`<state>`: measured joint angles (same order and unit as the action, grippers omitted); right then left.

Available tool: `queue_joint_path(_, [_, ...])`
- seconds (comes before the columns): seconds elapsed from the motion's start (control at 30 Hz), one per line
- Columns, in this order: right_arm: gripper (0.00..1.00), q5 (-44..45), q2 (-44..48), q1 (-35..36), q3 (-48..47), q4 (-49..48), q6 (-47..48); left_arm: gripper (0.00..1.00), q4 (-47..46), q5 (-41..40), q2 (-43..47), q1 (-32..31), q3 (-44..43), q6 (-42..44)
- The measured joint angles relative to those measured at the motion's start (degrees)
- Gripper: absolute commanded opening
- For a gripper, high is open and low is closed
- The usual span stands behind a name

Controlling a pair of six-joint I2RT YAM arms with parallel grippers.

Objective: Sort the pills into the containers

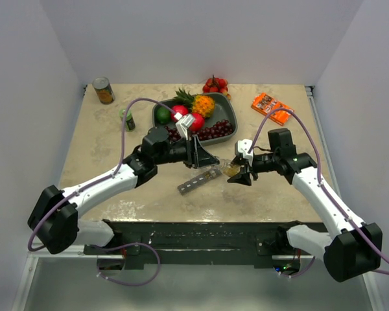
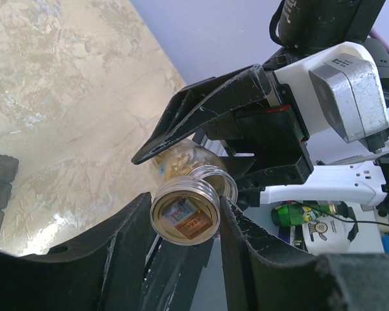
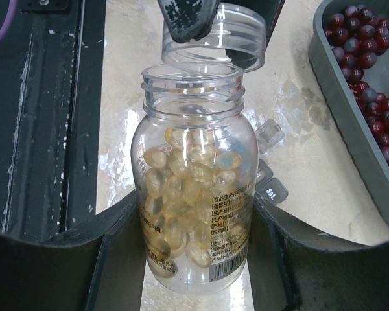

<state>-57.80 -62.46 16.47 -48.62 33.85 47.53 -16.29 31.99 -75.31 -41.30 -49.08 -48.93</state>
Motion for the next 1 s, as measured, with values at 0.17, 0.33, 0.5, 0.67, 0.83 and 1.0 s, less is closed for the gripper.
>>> queue_joint_path(0.17, [0.01,1.2,-0.2,0.5,0.0,-0.1,-0.5,0.02,-0.3,0.4,-0.9,-0.6,-0.5,0.0])
queue_joint_path(0.33, [0.01,2.9,-1.1,1.2,0.0,-0.5,-1.2,0.02,0.2,0.5,-1.7,-1.2,-1.7,0.2])
queue_joint_path(0.5, [0.01,4.7,-1.4,1.9,-0.2,-0.9,-1.8,0.02,3.5,0.1,-2.7,-1.3,-3.5,1.4])
queue_joint_path(0.67, [0.00,6.5,-2.1,2.6,-0.7,-0.9,-2.3,0.01,7.2,-1.1,-3.4,-1.6,-5.3,3.5])
queue_joint_path(0.83, [0.00,8.9,-2.6,3.5,-0.8,-0.9,-2.7,0.01,12.4,-2.0,-4.7,-1.9,-8.2,6.3])
queue_joint_path(1.0, [0.00,10.5,-3.7,3.9,-1.1,-0.8,-3.0,0.00,19.0,-3.0,-6.5,-1.9,-12.0,9.5])
